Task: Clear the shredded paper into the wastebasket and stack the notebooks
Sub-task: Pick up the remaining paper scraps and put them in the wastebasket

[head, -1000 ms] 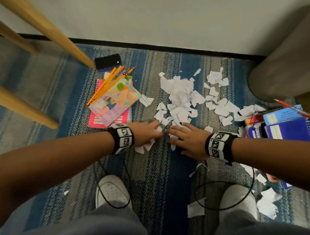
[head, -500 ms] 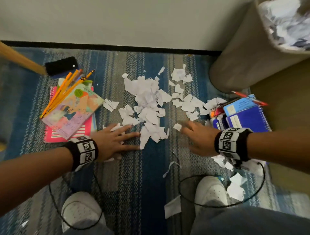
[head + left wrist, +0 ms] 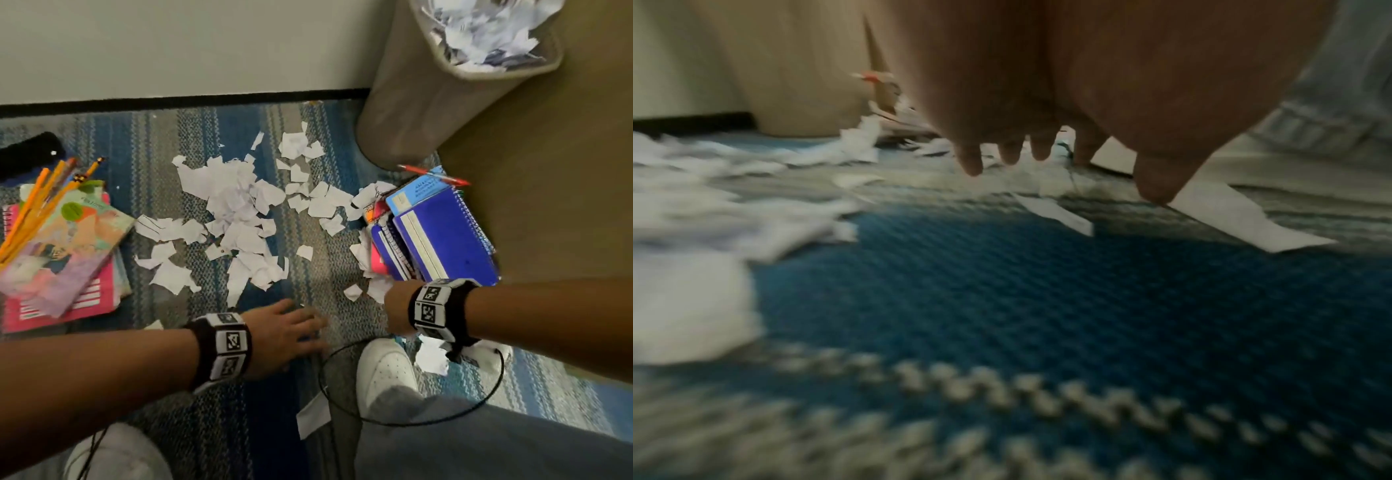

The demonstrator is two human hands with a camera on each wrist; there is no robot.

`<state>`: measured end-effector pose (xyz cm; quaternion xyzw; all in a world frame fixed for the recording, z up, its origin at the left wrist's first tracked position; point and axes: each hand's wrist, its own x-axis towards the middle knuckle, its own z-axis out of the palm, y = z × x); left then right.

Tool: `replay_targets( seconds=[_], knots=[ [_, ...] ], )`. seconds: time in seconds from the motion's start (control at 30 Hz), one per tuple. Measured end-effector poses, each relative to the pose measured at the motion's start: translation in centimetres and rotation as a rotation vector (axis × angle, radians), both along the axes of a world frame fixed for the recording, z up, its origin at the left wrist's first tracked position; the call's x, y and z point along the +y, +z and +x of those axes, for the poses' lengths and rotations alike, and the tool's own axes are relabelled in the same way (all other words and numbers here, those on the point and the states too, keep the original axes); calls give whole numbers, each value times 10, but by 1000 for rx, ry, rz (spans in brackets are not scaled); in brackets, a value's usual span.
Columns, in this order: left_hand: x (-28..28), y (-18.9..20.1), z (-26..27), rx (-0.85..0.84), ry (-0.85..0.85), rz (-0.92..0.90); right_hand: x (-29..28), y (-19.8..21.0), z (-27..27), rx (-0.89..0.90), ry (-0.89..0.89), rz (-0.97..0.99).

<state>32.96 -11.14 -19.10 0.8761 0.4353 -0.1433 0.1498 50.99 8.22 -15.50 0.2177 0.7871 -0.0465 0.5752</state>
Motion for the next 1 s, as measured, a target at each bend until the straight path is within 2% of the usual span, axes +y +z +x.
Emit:
replay_targets(
  seconds=[0.1, 0.23, 0.3, 0.4, 0.47, 0.53, 0.63, 0.83, 1.0],
  knots=[
    [-8, -23, 38, -17, -60, -6, -16, -13, 14, 163, -122, -1],
    [20, -33, 29, -75, -26, 41, -34, 5, 17, 234, -183, -82],
    [51, -23, 18, -80, 50, 71, -28, 19, 21, 269, -135, -102],
    [96, -13, 11, -21, 153, 157, -4, 32, 32, 439, -115, 32],
    [120, -9, 15, -19, 207, 198, 18, 32, 37, 563, 1, 130],
    [139, -12, 20, 22, 242, 175, 35, 30, 35, 579, 153, 179],
    [158, -17, 22, 61, 237, 151, 50, 21, 32, 528, 269, 216],
    [174, -19, 28, 55, 225, 143, 57, 12, 23, 599, 260, 261],
    [180, -25, 41, 46, 276, 87, 72, 7, 20, 663, 289, 212]
  ],
)
